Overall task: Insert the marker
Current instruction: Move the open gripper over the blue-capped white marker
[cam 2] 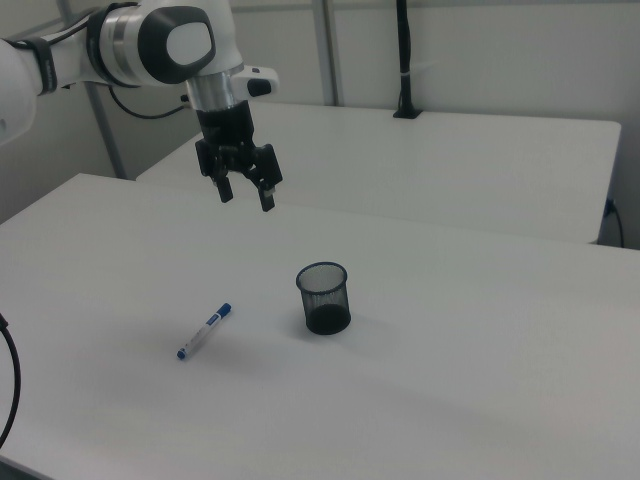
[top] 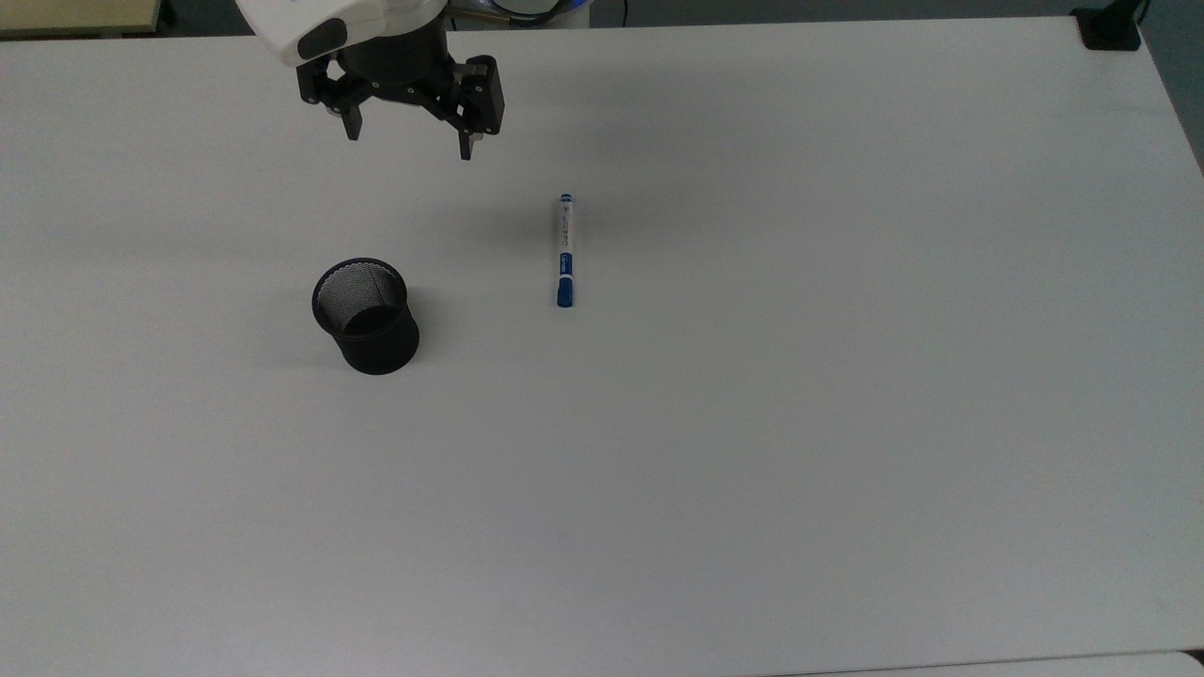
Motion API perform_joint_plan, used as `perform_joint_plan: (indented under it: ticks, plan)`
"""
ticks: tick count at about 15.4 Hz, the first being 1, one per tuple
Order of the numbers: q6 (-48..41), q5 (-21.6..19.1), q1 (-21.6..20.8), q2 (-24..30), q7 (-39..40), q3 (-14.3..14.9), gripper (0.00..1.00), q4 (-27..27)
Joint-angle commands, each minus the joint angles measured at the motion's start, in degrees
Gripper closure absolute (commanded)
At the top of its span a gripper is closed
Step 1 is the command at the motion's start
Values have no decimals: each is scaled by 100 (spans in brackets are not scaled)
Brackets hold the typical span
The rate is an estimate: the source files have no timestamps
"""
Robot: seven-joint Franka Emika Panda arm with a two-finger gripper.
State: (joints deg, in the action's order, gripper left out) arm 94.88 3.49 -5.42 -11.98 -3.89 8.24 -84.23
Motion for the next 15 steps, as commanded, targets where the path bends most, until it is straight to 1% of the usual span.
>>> perform_joint_plan:
  ticks: [1, 4, 5, 6, 8, 11, 13, 15]
  plan:
    - [-13, -119, -12, 134, -130, 89, 0, -33]
    - [-13, -251, 154, 178, -121, 28, 0, 20]
    - [-4, -513, 268, 178, -86, 28, 0, 29]
    - [-4, -672, 330, 178, -68, 37, 0, 38]
    - [-4, -718, 375, 169, 10, 37, 0, 47]
    - [5, -727, 427, 152, 484, 11, 0, 47]
    - [13, -866, 532, 169, 556, 11, 0, 47]
    - [57, -867, 585, 143, 573, 11, 0, 55]
